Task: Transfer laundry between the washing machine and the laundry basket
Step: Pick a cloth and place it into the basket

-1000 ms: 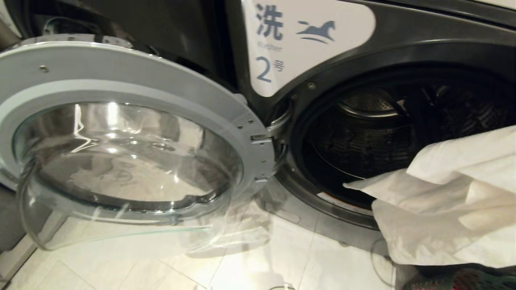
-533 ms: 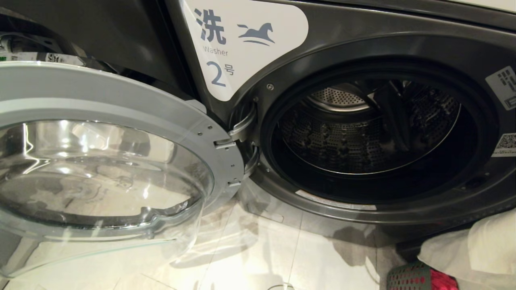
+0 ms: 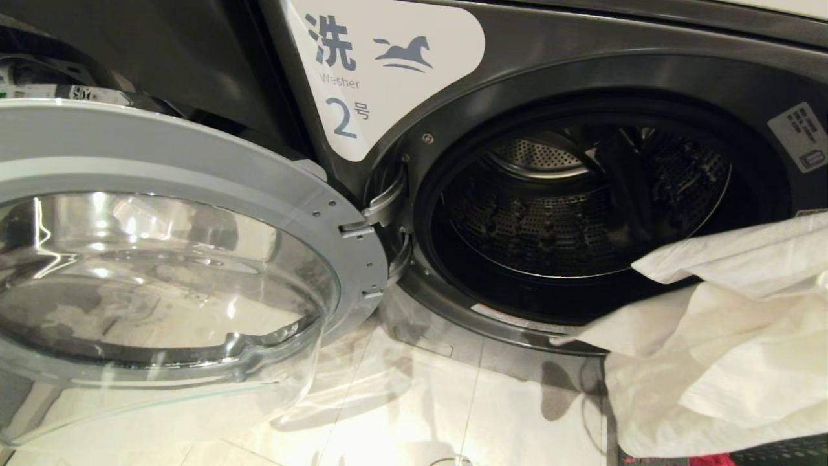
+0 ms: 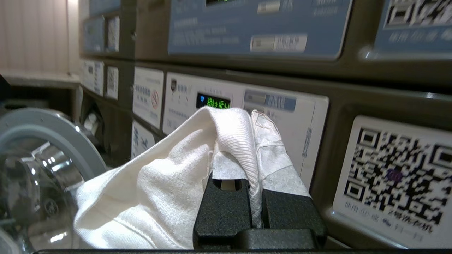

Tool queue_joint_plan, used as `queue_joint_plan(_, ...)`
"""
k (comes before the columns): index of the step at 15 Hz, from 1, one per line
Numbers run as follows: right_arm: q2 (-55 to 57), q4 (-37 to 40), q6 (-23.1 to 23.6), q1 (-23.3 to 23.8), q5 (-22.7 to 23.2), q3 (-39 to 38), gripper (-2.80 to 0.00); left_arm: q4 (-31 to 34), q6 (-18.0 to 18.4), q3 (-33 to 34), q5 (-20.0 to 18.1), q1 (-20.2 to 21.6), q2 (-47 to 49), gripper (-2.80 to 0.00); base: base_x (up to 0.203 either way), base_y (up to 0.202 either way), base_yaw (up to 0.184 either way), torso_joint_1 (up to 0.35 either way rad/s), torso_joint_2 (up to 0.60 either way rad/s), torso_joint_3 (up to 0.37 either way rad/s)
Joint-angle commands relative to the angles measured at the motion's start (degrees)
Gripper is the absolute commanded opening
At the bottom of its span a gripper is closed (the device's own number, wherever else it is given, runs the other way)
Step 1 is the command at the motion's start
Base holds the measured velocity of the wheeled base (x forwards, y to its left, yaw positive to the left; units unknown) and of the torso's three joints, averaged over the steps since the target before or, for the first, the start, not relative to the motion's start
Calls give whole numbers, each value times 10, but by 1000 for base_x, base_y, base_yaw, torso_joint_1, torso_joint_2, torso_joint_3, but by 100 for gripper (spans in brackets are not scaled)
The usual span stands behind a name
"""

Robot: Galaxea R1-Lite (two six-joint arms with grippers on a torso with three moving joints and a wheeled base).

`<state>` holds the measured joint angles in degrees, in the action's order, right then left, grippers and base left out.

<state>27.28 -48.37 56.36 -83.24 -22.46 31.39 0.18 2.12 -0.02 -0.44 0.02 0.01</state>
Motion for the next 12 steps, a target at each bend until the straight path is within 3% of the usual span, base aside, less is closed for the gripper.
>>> queue_joint_plan(1, 4, -4, 3, 2, 0, 0, -280, 0, 0, 0, 0, 1, 0, -280, 0, 0, 0, 0, 0, 0)
queue_joint_plan(9, 6, -3, 3, 4, -7, 1, -280, 0, 1, 0, 0, 1, 0, -280, -1, 5, -158, 2, 3, 2)
queue_joint_plan(12, 13, -3, 2, 4, -106, -2, -280, 0, 0, 0, 0, 1, 0, -280, 0, 11, -174, 0, 3, 4)
